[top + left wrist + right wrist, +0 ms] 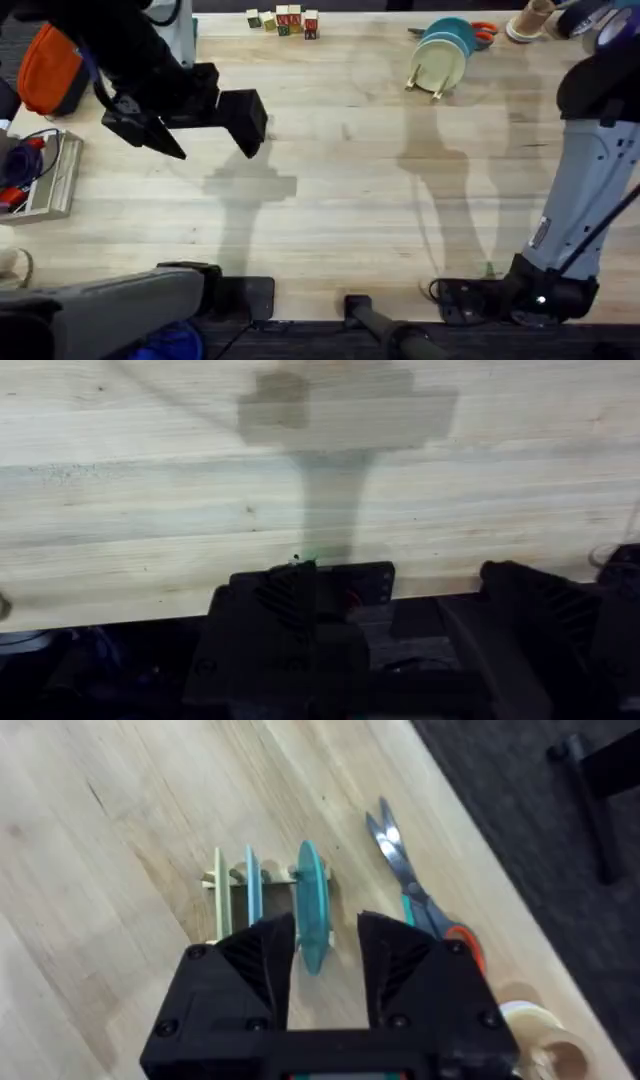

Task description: Pick up the plates from the table one by one and place each into a slot on the dish rack.

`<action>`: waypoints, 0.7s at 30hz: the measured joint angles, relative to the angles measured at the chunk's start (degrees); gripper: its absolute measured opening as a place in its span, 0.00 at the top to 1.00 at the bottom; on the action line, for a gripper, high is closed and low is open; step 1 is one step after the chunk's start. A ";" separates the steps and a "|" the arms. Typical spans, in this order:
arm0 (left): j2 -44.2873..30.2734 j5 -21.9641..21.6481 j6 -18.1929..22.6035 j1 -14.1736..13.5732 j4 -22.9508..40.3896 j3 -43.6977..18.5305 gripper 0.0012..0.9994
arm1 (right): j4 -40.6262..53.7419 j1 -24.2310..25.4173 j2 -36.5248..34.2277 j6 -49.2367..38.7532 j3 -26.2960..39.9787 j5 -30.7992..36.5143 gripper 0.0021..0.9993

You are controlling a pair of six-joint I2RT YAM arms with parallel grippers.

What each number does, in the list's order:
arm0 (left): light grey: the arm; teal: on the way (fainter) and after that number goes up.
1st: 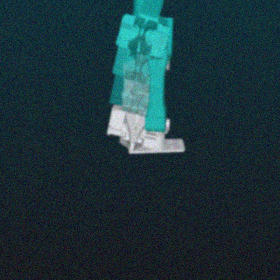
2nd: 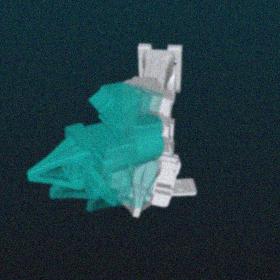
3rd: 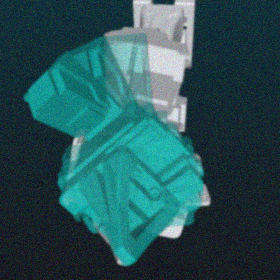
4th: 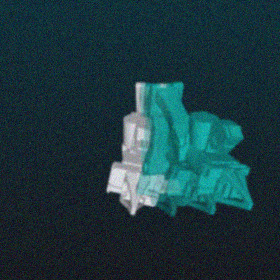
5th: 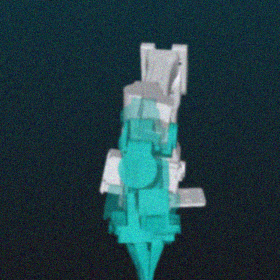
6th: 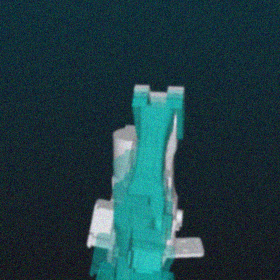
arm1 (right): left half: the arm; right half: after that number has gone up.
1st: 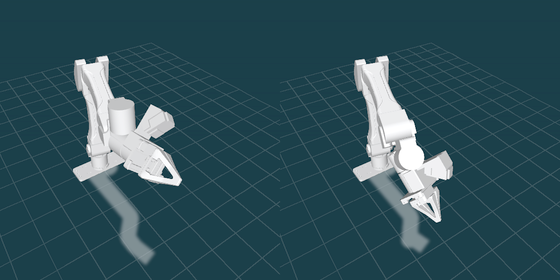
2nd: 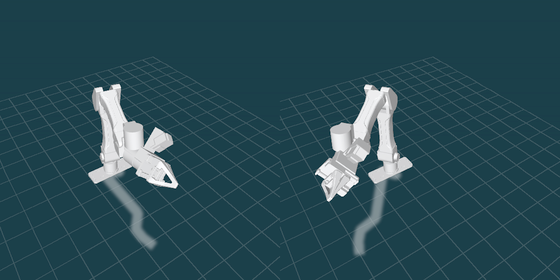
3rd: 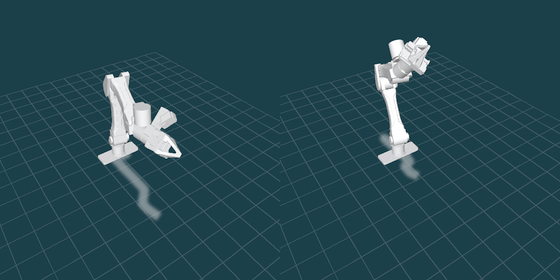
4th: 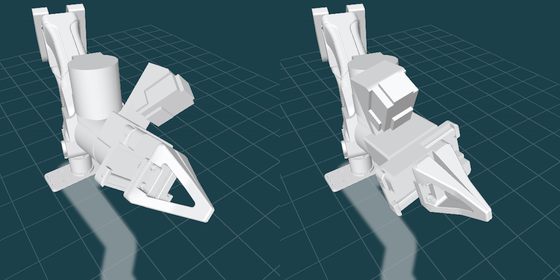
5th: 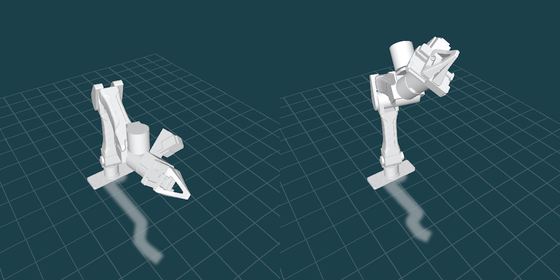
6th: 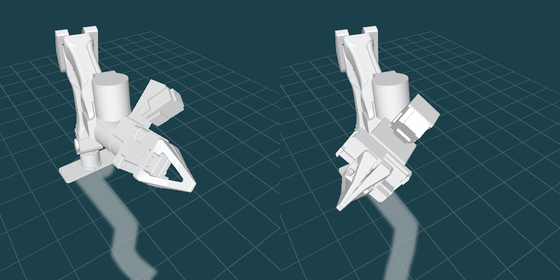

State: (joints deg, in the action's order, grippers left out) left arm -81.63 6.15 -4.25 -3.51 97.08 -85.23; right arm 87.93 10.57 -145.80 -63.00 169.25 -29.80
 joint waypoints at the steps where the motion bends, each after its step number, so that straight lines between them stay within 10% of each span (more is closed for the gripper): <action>1: 0.00 0.00 0.00 0.00 0.00 0.00 0.01 | 0.17 0.02 0.54 0.00 0.38 0.03 0.61; 5: 0.00 0.00 0.00 0.00 0.00 0.00 0.01 | 1.12 0.11 4.03 0.05 0.86 1.01 0.52; 9: 0.00 0.00 -0.01 0.00 0.00 0.00 0.00 | 2.67 0.11 7.88 -0.01 1.42 3.29 0.03; 21: 0.00 0.00 0.00 0.00 0.00 0.00 0.00 | 4.69 0.26 22.09 0.00 -4.69 9.77 0.01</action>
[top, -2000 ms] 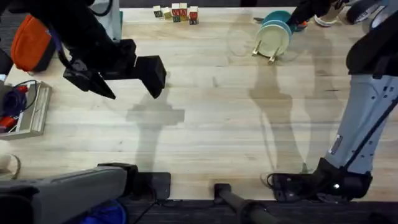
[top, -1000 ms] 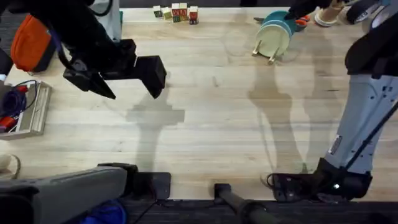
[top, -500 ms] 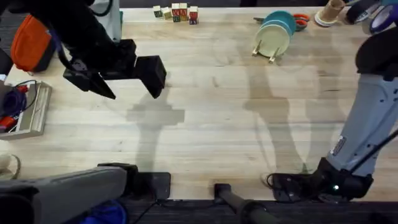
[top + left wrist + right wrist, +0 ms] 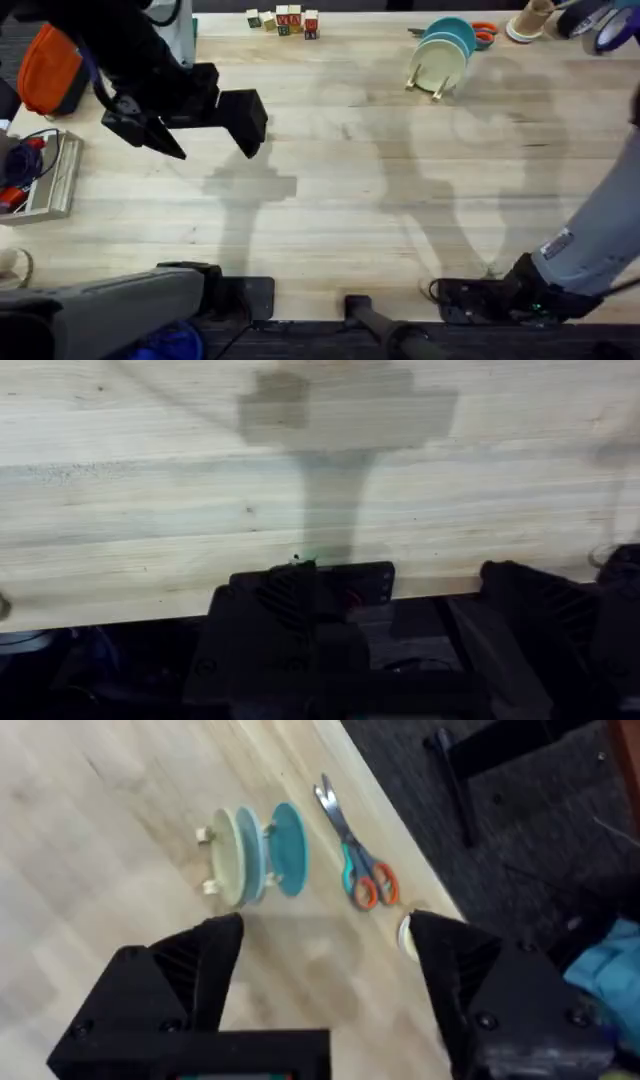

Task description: Pick up the plates from the table one by one and place each into a slot on the dish rack.

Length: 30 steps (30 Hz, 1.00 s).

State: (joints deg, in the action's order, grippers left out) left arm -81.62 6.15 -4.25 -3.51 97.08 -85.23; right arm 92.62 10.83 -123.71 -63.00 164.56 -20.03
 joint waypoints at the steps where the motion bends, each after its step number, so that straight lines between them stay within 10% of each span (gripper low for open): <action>1: 0.00 0.00 0.00 0.00 -0.01 0.00 0.00 | 0.00 0.10 2.21 -0.02 -2.51 0.66 0.01; 16: 0.00 0.00 0.00 0.00 0.00 0.00 0.01 | -1.72 7.53 35.19 0.00 -49.16 4.00 0.00; 30: 0.00 0.00 0.00 0.00 0.00 0.00 0.01 | -0.02 12.02 56.91 6.27 -67.86 4.17 0.01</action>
State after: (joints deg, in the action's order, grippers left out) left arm -81.62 6.15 -4.25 -3.51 97.08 -85.23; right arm 92.60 22.85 -66.80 -56.73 96.70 -15.86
